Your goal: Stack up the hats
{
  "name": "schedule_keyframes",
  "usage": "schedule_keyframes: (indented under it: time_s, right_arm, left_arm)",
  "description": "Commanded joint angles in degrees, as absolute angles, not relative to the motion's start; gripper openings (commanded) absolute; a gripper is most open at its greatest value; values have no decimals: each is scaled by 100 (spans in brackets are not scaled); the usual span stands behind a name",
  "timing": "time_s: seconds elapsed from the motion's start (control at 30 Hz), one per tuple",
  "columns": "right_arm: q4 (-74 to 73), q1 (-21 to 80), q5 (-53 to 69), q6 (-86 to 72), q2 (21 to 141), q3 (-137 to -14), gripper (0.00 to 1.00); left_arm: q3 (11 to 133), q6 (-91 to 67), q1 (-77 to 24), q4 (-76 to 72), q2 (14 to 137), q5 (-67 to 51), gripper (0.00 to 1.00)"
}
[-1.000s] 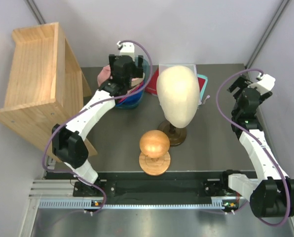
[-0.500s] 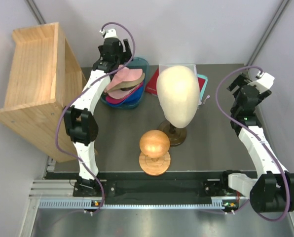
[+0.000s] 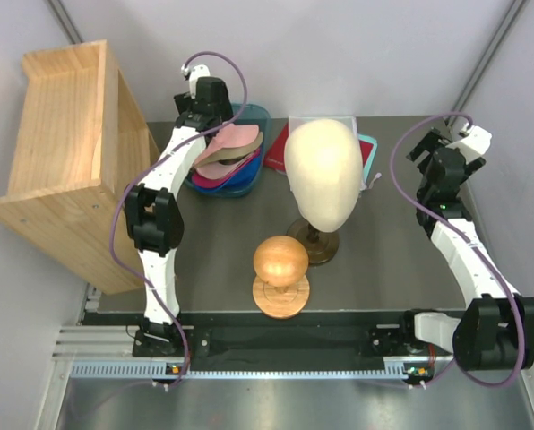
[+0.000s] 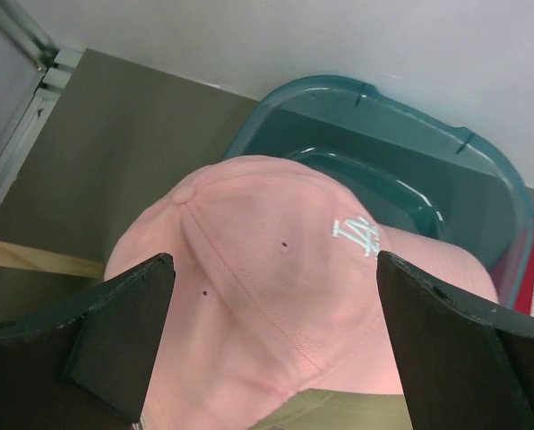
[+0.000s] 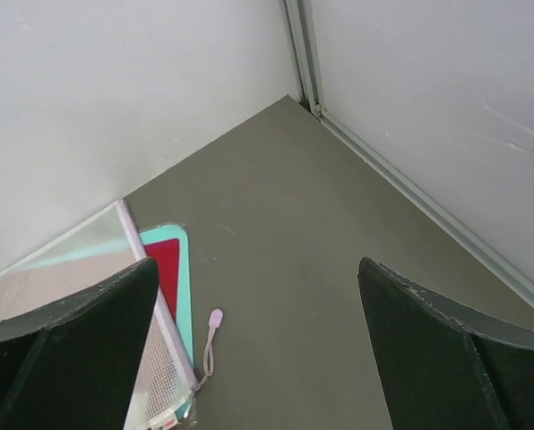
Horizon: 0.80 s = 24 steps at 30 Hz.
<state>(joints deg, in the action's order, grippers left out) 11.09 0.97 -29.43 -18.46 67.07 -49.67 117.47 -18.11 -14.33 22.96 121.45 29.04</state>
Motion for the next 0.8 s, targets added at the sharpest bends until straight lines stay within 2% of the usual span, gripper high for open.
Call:
schedule_keyframes:
  time_s: [0.0, 0.13, 0.3, 0.4, 0.43, 0.5, 0.53, 0.63, 0.67, 0.73, 0.77]
  right_arm:
    - [1362, 44, -2795, -1986, 6820, -5335, 92]
    - [1354, 44, -2777, -1978, 6864, -5396, 92]
    - [1354, 35, -2777, -1986, 6891, -5414, 92]
    - [1345, 44, -2777, -2013, 6882, -5414, 91]
    - [1336, 44, -2777, -2013, 6891, -5414, 92]
    - [1318, 44, -2786, -2039, 6873, -5405, 92]
    - [1318, 44, -2795, -2048, 6864, -5405, 92]
    - [1283, 53, -2804, -2039, 6855, -5405, 91]
    - [1266, 44, -2795, -2039, 6847, -5405, 91]
    - [1248, 44, -2804, -2013, 6838, -5449, 91]
    - [1231, 53, -2804, -1987, 6820, -5475, 91]
  left_arm:
    - [11715, -1968, -1283, 2161, 12295, 3164, 99]
    - [11769, -2223, -1187, 2215, 12454, 3024, 96]
    - [11629, -2154, -1151, 1812, 12445, 2848, 87]
    - [11628, -2109, -1151, 1679, 12454, 2865, 74]
    - [11628, -2118, -1143, 1661, 12454, 2883, 66]
    - [11610, -2109, -1143, 1617, 12454, 2848, 57]
    - [11610, -2118, -1143, 1617, 12454, 2839, 49]
    - [11584, -2083, -1143, 1503, 12437, 2804, 37]
    - [11575, -2074, -1143, 1468, 12437, 2795, 28]
    - [11601, -2074, -1143, 1406, 12393, 2769, 19]
    - [11610, -2074, -1143, 1389, 12366, 2777, 10]
